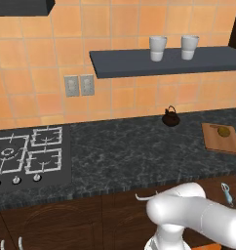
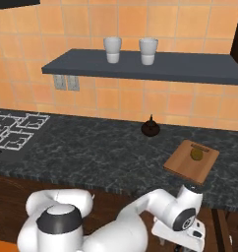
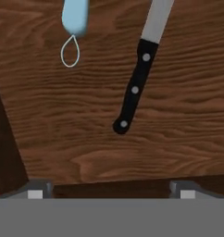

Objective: Place the appropriate cutting tool for cutting the avocado skin on the cutting board.

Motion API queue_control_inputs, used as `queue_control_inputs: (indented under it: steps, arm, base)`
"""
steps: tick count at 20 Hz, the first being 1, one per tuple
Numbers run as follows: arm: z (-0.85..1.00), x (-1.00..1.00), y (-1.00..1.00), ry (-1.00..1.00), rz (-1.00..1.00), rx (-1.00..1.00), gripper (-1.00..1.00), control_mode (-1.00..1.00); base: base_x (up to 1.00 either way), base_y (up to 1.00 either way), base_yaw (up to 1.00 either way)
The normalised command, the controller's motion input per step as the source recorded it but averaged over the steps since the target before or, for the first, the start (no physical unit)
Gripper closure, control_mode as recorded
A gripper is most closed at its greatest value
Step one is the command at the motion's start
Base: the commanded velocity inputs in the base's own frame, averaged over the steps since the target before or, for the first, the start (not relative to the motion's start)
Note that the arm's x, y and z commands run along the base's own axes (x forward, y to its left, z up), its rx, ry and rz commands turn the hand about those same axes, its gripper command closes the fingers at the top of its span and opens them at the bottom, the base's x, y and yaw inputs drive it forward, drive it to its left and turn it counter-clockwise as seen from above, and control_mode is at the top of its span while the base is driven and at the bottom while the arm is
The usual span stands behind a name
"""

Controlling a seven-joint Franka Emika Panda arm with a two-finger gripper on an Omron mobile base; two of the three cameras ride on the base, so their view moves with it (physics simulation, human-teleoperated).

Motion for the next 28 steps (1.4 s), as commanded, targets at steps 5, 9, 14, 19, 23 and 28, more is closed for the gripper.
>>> queue_control_inputs:
  steps: [5, 9, 14, 19, 23, 28]
  arm:
    - [-0.49, 0.28, -0.15, 0.0, -0.14, -0.01, -1.0, -1.0]
    - [-0.55, 0.05, -0.18, 0.02, -0.12, 0.0, -1.0, -1.0]
    - [-0.32, 0.24, 0.01, 0.05, -0.04, -0.01, -1.0, -1.0]
    - [-0.27, 0.15, 0.0, 0.03, 0.0, -0.01, -1.0, -1.0]
    - [-0.42, 0.07, 0.02, 0.0, 0.0, -0.01, -1.0, -1.0]
    - [-0.37, 0.03, 0.13, 0.0, 0.0, -0.01, 1.0, -1.0]
  base:
    - [0.0, 0.0, 0.0]
    - [0.0, 0.0, 0.0]
    - [0.0, 0.0, 0.0]
    - [0.0, 0.0, 0.0]
    - [0.0, 0.0, 0.0]
    - [0.0, 0.0, 0.0]
